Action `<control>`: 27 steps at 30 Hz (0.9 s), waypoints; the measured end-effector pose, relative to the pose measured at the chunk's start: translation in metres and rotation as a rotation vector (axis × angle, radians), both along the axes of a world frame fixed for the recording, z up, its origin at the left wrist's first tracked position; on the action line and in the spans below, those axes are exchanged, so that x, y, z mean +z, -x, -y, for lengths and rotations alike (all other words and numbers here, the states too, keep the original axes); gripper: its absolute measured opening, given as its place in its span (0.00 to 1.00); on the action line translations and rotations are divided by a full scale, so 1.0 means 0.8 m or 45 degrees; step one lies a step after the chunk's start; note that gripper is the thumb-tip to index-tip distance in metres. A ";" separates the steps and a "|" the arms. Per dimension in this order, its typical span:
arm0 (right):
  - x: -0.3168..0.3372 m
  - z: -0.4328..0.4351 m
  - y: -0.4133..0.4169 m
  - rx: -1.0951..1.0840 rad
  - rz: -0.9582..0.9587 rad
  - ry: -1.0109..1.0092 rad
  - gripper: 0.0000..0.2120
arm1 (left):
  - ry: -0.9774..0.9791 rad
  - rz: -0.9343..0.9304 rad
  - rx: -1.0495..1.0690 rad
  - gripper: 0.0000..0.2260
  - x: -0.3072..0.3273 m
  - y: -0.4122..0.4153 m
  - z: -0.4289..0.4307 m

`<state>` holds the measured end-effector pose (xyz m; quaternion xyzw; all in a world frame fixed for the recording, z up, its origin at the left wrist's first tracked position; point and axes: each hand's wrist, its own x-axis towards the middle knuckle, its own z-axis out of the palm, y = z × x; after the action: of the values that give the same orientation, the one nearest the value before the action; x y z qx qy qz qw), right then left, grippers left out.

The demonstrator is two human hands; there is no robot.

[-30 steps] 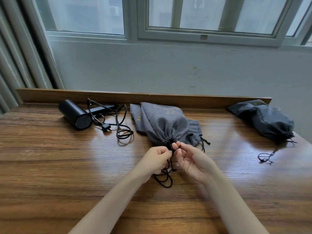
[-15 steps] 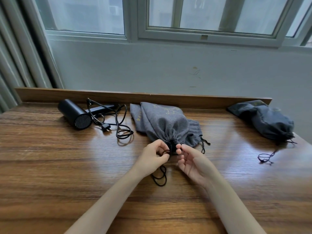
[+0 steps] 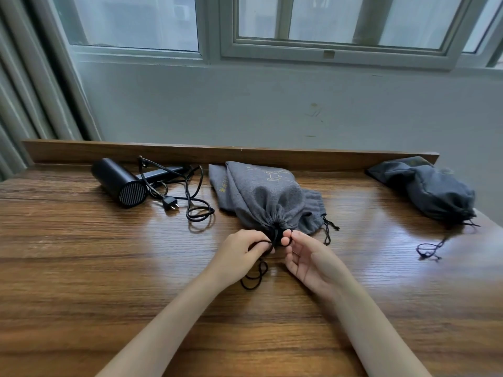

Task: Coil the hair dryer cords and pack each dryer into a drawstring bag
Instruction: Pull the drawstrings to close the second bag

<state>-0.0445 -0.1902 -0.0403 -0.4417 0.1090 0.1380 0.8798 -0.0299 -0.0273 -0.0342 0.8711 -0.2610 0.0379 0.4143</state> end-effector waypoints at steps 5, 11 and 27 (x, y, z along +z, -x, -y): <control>-0.001 -0.002 0.001 -0.003 0.005 0.005 0.10 | -0.375 0.576 0.068 0.06 0.004 0.002 -0.002; -0.002 -0.002 0.002 0.012 0.044 0.025 0.10 | -0.494 0.612 0.119 0.06 0.013 0.006 0.004; -0.002 -0.004 0.005 0.004 0.106 0.070 0.11 | 0.098 -0.370 0.133 0.04 0.011 -0.007 0.017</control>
<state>-0.0485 -0.1870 -0.0421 -0.4711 0.0751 0.1179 0.8709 -0.0240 -0.0406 -0.0257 0.8632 -0.1509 -0.0568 0.4784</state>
